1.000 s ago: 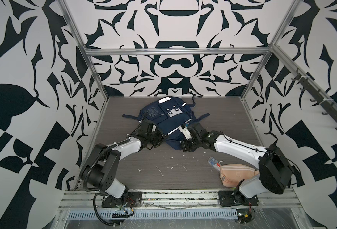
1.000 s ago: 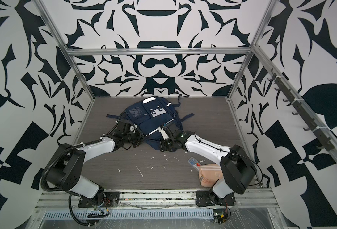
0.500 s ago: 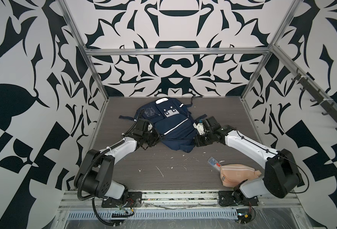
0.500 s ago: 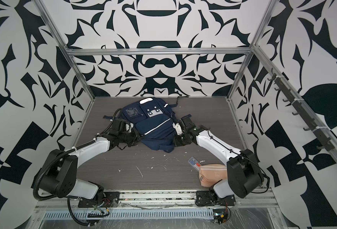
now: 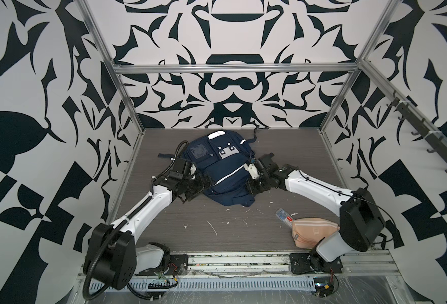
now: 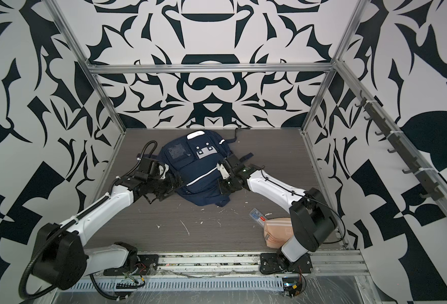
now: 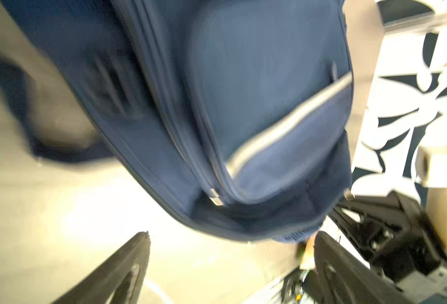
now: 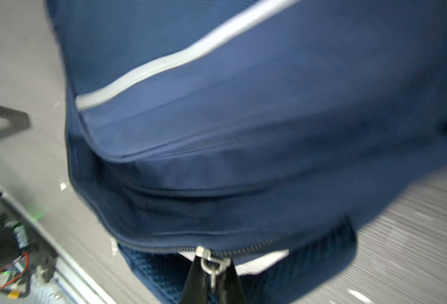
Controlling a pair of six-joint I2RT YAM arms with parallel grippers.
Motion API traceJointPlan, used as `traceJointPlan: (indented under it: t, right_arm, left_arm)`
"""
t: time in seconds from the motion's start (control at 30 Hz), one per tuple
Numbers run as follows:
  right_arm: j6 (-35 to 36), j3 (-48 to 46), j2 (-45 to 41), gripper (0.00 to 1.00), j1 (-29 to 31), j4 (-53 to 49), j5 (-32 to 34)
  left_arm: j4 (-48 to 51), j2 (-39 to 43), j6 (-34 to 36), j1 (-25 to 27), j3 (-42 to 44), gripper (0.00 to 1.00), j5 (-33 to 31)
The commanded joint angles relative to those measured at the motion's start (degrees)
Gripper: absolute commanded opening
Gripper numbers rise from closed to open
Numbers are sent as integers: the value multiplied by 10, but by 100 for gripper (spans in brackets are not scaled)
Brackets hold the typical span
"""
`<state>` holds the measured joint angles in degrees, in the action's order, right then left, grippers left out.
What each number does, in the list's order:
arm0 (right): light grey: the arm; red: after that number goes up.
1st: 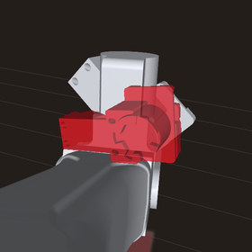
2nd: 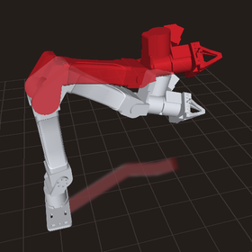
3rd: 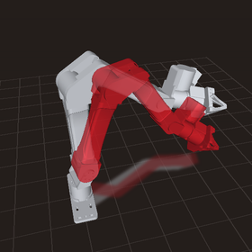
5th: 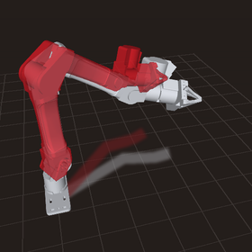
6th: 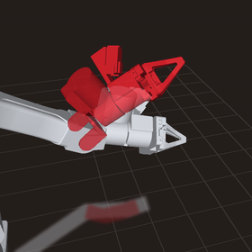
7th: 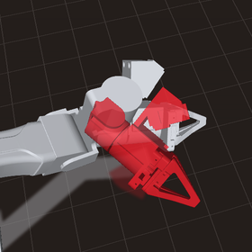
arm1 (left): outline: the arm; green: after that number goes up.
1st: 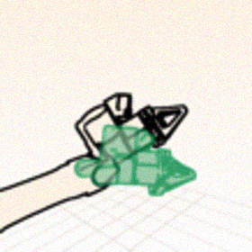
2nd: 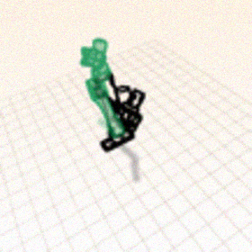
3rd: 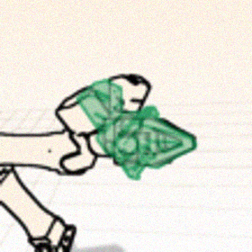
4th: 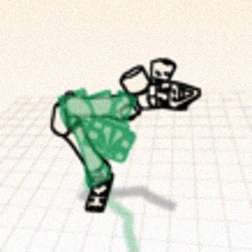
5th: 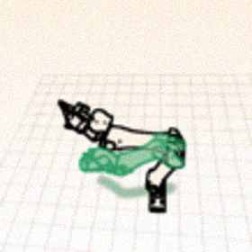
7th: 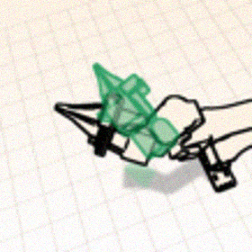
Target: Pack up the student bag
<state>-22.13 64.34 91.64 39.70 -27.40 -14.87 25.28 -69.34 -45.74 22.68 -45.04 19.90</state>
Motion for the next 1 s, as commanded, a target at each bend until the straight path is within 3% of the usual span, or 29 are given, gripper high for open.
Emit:
traceJointPlan:
  t: [0.0,0.3,0.47,0.53,0.7,0.83,0.87,0.97]
  right_arm:
    - [-20,46,15,0,39,60,-24]
    - [-46,39,41,0,91,165,-112]
    - [-30,23,31,0,99,168,-132]
    - [-24,17,25,0,98,166,-139]
    - [-21,15,26,0,99,149,-139]
    - [-26,12,19,0,98,135,-116]
    - [-27,12,17,0,98,128,-106]
    - [-26,10,11,0,89,92,-82]
  left_arm:
    - [16,24,-41,5,34,99,26]
    - [-59,74,-209,5,122,99,-56]
    - [-103,37,-215,5,117,96,-75]
    - [-105,25,-200,5,104,86,-76]
    - [-107,17,-189,5,97,35,-77]
    - [-98,24,-178,3,95,5,-87]
    - [-94,27,-173,0,94,0,-90]
    - [-85,37,-157,-16,96,0,-85]
